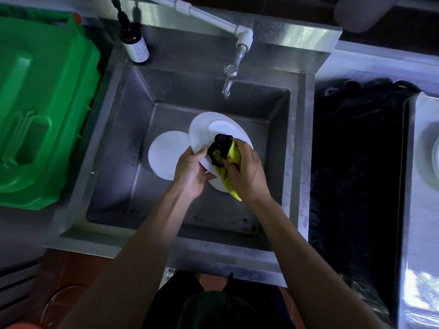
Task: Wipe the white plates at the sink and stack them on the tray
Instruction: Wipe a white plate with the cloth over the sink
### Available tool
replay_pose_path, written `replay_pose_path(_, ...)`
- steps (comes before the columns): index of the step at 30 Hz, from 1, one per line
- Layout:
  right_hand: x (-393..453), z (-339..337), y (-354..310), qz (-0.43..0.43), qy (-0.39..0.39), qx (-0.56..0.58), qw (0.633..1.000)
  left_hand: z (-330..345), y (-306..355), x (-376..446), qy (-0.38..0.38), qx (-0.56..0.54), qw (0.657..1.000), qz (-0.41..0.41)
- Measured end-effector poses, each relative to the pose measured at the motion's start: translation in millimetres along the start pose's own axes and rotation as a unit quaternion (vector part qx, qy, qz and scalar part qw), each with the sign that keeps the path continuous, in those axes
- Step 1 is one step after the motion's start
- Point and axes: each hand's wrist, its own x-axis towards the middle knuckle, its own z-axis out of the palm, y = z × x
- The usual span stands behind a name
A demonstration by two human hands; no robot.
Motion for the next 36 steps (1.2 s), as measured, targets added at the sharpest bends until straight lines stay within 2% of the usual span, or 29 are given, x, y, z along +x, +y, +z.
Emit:
replay_pose_path(4, -2, 10, -7, -0.016, 0.038, -0.067, 0.997, 3, 0, -2, 0.01, -0.033, 0.999, 0.002)
replay_pose_path(11, -12, 24, -11, -0.029, 0.049, -0.112, 0.992, 8, 1, -2, 0.027, -0.065, 0.997, 0.001)
replay_pose_path(20, -16, 23, 13, 0.014, 0.098, -0.049, 0.994, -2, -3, -5, -0.015, -0.056, 0.998, -0.006)
replay_pose_path(24, -12, 18, 26, 0.081, 0.073, 0.06, 0.992, -12, 2, -4, -0.034, -0.036, 0.999, -0.003)
replay_pose_path(30, 10, 0, 35, 0.151, 0.07, 0.121, 0.979, -28, 6, -11, -0.098, 0.001, 0.995, 0.001)
replay_pose_path(36, 29, -17, 39, 0.158, 0.05, 0.091, 0.982, -37, 2, -14, -0.123, 0.071, 0.989, -0.028)
